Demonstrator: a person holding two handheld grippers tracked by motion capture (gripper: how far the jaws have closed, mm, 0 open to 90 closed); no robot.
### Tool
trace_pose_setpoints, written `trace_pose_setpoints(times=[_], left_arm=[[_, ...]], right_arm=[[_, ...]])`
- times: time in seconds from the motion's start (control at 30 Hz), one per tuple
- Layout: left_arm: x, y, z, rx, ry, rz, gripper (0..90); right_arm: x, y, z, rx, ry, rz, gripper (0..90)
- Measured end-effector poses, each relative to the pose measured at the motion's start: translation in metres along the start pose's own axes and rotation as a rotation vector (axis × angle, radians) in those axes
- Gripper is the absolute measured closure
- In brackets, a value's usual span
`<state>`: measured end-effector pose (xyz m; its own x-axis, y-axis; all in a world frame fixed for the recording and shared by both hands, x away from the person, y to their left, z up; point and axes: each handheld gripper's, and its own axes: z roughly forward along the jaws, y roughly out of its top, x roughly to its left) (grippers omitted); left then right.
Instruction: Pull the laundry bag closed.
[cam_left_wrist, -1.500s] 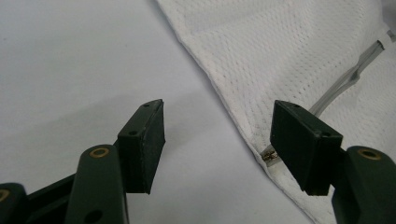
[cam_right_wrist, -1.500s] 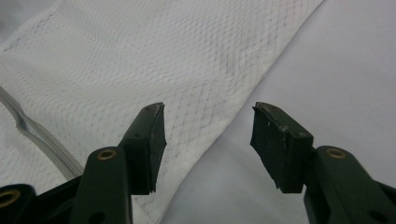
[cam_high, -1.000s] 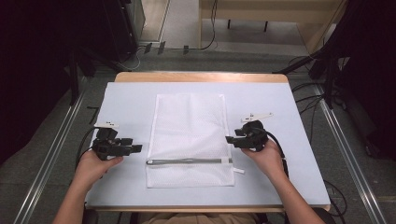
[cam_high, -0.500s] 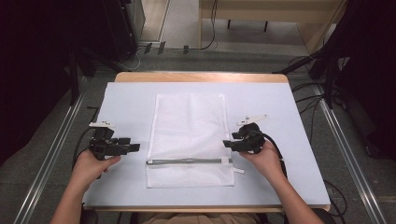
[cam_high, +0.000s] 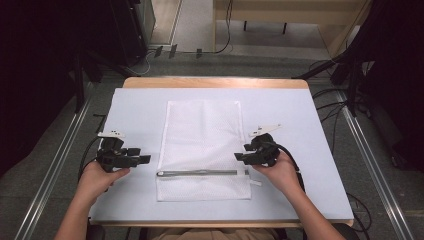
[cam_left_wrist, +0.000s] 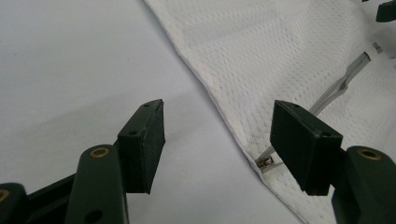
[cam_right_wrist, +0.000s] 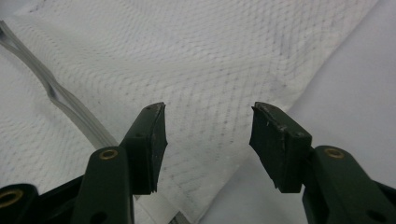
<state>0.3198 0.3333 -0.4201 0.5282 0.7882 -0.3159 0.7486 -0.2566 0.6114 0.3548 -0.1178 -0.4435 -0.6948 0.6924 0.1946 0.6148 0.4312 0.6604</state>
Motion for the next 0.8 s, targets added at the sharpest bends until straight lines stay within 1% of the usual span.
trace_pose_setpoints(times=[0.03,0.07,0.1,0.13,0.2,0.23,0.3,0.37,0.53,0.6,0.63,0.8], left_arm=[[0.0,0.0,0.0,0.002,0.002,0.001,36.0],[-0.001,0.0,0.0,0.005,0.001,0.006,36.0],[-0.001,0.0,0.0,0.005,0.001,0.006,36.0],[-0.001,0.0,0.0,0.003,-0.003,0.008,36.0],[-0.001,-0.001,0.0,0.005,-0.003,0.01,36.0],[-0.001,-0.001,0.0,0.005,-0.002,0.01,36.0],[-0.002,-0.002,-0.001,0.004,-0.002,0.011,36.0],[-0.003,-0.003,-0.002,-0.001,0.0,0.011,36.1],[-0.005,-0.007,-0.005,-0.002,0.008,0.007,36.3],[-0.006,-0.009,-0.005,0.007,0.012,0.011,36.4],[-0.006,-0.01,-0.006,0.009,0.013,0.015,36.5],[-0.006,-0.014,-0.008,0.006,0.018,0.009,36.8]], right_arm=[[0.002,0.0,0.0,0.001,-0.001,0.001,46.7],[0.005,0.001,0.0,-0.002,0.005,-0.012,46.3],[0.005,0.001,0.0,-0.002,0.005,-0.012,46.3],[0.008,0.002,0.001,-0.001,0.005,-0.02,45.9],[0.01,0.002,0.001,0.001,0.009,-0.015,46.0],[0.013,0.004,0.002,0.005,0.018,-0.032,46.3],[0.017,0.006,0.002,0.001,0.022,-0.05,46.4],[0.019,0.007,0.003,-0.004,0.027,-0.053,46.5],[0.032,0.012,0.009,0.003,0.064,-0.082,47.4],[0.037,0.014,0.013,0.011,0.079,-0.091,47.9],[0.042,0.016,0.015,0.017,0.085,-0.104,48.9],[0.049,0.018,0.02,0.019,0.097,-0.123,49.9]])
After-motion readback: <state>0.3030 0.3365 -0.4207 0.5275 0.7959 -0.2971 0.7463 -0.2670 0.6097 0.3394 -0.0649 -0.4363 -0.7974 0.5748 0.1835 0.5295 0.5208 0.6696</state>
